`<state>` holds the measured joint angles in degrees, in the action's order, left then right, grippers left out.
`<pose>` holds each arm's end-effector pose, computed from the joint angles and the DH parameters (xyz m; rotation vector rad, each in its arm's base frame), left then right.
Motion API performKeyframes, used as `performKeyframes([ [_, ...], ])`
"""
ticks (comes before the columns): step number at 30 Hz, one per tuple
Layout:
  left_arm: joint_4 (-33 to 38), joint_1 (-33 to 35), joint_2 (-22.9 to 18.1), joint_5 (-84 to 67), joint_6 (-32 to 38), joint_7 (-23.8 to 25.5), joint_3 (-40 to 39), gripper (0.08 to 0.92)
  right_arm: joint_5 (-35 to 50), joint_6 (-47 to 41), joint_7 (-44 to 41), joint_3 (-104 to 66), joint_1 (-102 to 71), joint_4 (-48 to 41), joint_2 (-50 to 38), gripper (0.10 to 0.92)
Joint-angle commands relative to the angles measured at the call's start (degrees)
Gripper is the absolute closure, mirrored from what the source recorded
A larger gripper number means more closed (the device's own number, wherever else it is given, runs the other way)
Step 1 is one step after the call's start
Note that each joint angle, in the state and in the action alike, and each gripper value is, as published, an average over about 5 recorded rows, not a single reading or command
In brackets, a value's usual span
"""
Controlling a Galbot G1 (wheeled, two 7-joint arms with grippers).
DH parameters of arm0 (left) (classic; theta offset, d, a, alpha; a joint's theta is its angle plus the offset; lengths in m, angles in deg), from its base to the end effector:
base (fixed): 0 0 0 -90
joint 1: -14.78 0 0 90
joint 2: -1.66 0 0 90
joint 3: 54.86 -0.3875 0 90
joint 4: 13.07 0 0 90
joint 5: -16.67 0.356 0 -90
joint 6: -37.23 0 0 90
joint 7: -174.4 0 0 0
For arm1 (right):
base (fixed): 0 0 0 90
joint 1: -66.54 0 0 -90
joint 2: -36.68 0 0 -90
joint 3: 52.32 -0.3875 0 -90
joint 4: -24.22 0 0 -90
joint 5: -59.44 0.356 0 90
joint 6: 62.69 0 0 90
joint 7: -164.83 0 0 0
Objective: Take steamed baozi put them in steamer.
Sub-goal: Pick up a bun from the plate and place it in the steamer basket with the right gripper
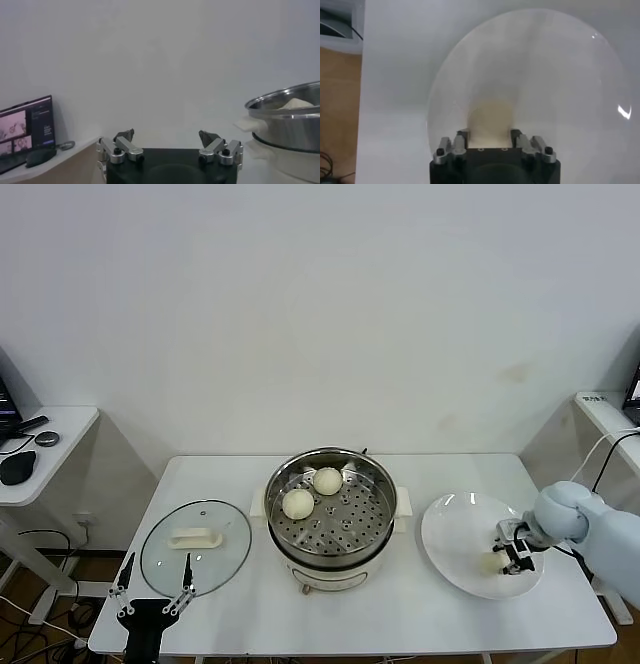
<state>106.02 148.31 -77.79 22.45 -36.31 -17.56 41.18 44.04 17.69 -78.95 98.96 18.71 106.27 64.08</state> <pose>0.0832 0.0714 -0.3616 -0.1933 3.0264 0.4521 0.4448 -0.2454 -0.2387 1.2292 -1.2679 1.4030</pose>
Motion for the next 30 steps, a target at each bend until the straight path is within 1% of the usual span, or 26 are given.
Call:
performKeyframes([
  [1,0.1,-0.1,0.2,-0.1,0.0,0.0,0.1,0.177,3.2,0.1,-0.9,1.2,5.7,1.4,-1.1,0.638],
  [6,0.2,-0.5,0.5,-0.2,0.0,0.0,0.1,0.177,9.5,0.8,-3.6,6.1,17.7,1.7,-1.5,0.644],
  [10,0.2,-0.9,0.7,-0.3,0.0,0.1,0.2,0.177,14.4,1.4,-6.5,9.1,28.7,1.4,0.2,0.641],
  [14,0.3,-1.2,0.9,-0.4,0.0,0.1,0.5,0.177,19.4,2.0,-7.1,15.1,40.6,0.9,4.8,0.636],
  [19,0.4,-1.4,1.0,-0.5,-0.1,0.2,0.7,0.177,25.3,3.5,-6.1,21.3,51.8,1.6,13.4,0.635],
  [25,0.4,-1.5,0.9,-0.6,-0.1,0.2,1.1,0.177,25.6,8.0,-4.0,28.7,53.8,4.6,22.9,0.634],
  [30,0.7,-1.3,0.5,-0.7,-0.1,0.1,1.5,0.177,24.2,14.8,-1.2,33.9,51.1,4.3,31.1,0.605],
])
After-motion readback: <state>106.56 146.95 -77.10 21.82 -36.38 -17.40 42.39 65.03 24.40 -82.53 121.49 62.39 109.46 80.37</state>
